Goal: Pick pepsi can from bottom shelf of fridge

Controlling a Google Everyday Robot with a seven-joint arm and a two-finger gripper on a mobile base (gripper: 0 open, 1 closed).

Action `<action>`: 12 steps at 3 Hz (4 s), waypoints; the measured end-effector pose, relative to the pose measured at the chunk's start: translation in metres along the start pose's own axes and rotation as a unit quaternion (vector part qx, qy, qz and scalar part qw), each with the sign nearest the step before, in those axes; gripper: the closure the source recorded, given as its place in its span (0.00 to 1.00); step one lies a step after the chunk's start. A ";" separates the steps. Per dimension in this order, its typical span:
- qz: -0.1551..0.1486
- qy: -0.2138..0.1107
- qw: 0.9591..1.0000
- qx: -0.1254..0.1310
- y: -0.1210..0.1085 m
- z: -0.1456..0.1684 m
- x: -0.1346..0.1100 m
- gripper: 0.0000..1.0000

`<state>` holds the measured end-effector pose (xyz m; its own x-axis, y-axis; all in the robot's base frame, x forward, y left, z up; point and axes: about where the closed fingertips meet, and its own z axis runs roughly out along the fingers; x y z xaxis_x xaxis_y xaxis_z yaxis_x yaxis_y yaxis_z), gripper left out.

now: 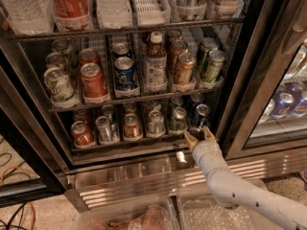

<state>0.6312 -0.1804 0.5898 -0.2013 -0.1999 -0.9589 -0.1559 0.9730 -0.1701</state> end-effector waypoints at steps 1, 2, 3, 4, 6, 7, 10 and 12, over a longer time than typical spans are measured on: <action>-0.001 -0.007 1.000 0.016 -0.007 0.004 -0.004 0.39; 0.003 -0.013 1.000 0.027 -0.012 0.010 -0.006 0.41; 0.014 -0.019 0.999 0.033 -0.013 0.020 -0.005 0.41; 0.018 -0.026 0.999 0.036 -0.017 0.031 -0.007 0.40; 0.016 -0.049 0.997 0.049 -0.038 0.056 -0.019 0.41; 0.014 -0.050 0.998 0.046 -0.037 0.061 -0.020 0.44; 0.000 -0.047 0.998 0.042 -0.036 0.058 -0.026 1.00; -0.045 -0.076 0.995 0.042 -0.042 0.032 -0.075 1.00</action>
Offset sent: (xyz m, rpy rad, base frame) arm 0.0190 -0.0162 0.0064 0.0036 -0.0523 -0.0758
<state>0.6836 -0.2022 0.6616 -0.0400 -0.2734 -0.9611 -0.0843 0.9593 -0.2694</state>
